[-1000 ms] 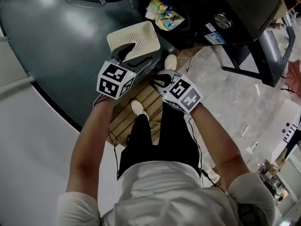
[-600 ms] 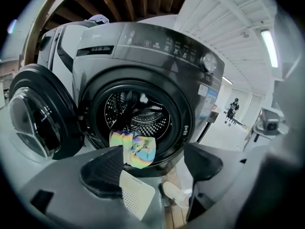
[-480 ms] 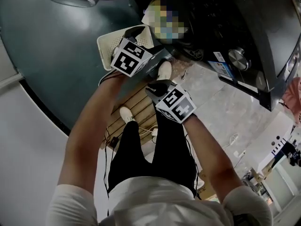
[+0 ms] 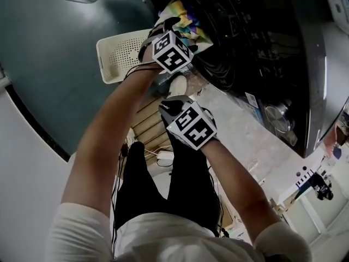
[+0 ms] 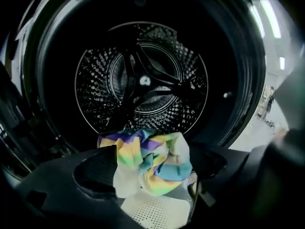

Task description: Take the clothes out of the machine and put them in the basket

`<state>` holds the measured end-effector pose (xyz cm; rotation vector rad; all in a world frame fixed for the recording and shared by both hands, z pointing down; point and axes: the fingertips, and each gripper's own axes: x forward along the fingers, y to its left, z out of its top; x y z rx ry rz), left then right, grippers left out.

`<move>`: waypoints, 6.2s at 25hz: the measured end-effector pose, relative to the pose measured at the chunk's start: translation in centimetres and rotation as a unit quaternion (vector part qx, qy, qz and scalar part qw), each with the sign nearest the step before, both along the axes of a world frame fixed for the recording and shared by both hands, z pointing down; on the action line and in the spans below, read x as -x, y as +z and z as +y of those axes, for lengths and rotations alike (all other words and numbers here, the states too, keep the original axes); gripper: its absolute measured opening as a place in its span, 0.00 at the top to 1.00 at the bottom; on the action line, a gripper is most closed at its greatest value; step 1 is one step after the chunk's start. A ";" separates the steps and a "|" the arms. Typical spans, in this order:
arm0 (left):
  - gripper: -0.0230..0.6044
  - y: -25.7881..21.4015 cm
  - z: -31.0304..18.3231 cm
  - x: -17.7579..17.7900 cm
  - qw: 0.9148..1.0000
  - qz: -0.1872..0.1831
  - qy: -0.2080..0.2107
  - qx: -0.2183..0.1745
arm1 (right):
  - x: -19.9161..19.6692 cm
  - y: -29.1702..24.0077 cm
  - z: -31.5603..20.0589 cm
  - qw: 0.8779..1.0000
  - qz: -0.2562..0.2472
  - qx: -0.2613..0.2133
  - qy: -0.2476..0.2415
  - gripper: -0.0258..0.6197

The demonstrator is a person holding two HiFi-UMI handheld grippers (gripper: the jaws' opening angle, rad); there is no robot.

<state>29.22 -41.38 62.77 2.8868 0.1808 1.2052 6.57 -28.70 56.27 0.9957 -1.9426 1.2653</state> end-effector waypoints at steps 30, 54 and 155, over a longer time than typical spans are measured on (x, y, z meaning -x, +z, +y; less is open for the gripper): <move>0.66 10.7 -2.7 -6.2 0.991 -0.093 -0.001 -0.094 | -3.1 4.3 2.5 0.999 -0.026 0.028 0.020 0.91; 0.77 -3.3 -4.1 5.3 0.995 0.051 -0.085 0.000 | 2.0 4.1 0.8 0.998 -0.007 -0.032 0.048 0.91; 0.77 -12.9 0.1 37.9 0.976 0.029 -0.163 0.139 | 11.0 -11.6 -2.4 0.976 0.009 -0.198 0.087 0.91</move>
